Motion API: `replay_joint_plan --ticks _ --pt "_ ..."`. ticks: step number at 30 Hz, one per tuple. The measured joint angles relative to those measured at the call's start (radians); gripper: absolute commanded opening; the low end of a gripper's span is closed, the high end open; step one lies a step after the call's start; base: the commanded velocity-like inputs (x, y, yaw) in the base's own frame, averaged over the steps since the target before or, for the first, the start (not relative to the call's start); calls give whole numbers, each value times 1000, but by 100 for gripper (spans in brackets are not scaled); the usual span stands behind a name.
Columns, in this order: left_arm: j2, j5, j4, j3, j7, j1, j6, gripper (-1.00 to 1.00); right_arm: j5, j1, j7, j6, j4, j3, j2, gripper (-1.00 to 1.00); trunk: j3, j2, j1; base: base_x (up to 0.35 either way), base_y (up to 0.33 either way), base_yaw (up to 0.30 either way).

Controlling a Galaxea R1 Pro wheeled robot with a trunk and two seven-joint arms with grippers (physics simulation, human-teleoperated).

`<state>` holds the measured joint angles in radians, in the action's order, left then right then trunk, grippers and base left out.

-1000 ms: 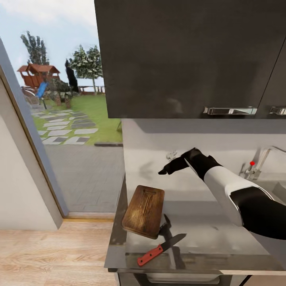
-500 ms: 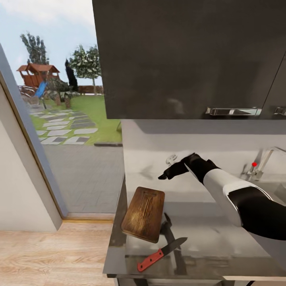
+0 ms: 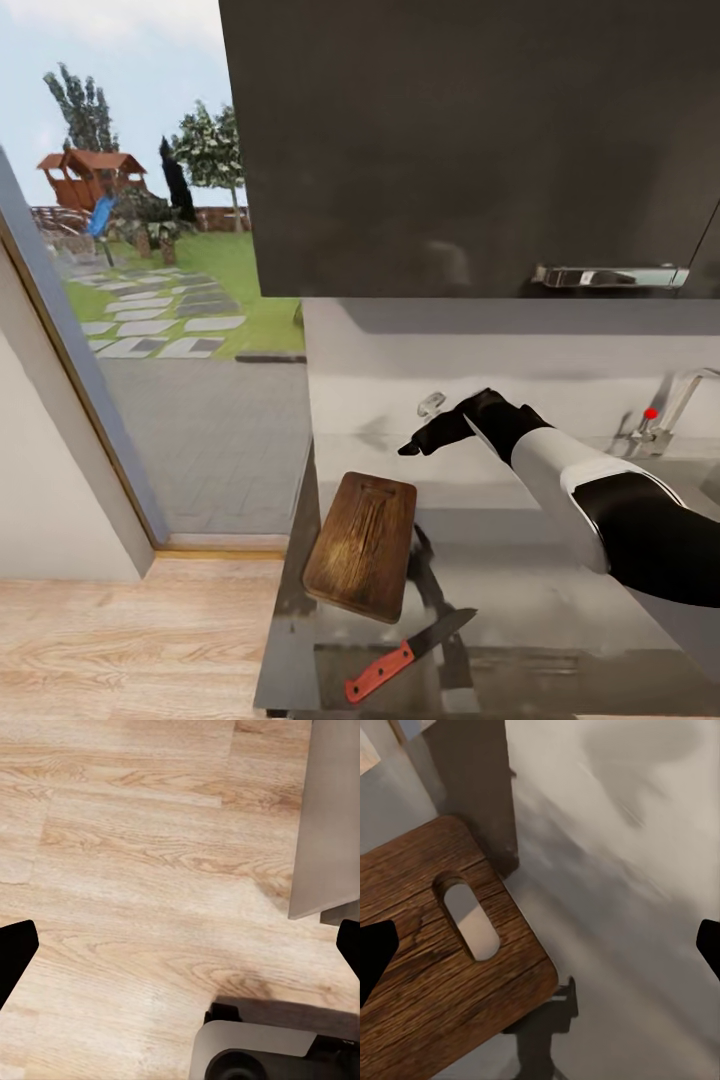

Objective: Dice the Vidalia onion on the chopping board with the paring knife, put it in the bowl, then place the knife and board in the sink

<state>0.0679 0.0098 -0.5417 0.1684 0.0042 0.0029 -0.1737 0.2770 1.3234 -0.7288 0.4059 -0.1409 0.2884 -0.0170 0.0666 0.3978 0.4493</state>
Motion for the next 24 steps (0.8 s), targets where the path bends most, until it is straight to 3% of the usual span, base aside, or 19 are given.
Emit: replay_joint_plan --ticks 9,17,24 --pt "1 0 0 0 0 0 0 100 2 -3 1 0 0 1 -2 100 15 0 0 80 0 0" --pt "1 0 0 0 0 0 0 100 100 -8 2 0 1 5 -14 100 28 0 0 80 0 0" --pt "1 0 0 0 0 0 0 100 112 -8 1 0 9 4 -18 100 39 0 0 80 0 0"
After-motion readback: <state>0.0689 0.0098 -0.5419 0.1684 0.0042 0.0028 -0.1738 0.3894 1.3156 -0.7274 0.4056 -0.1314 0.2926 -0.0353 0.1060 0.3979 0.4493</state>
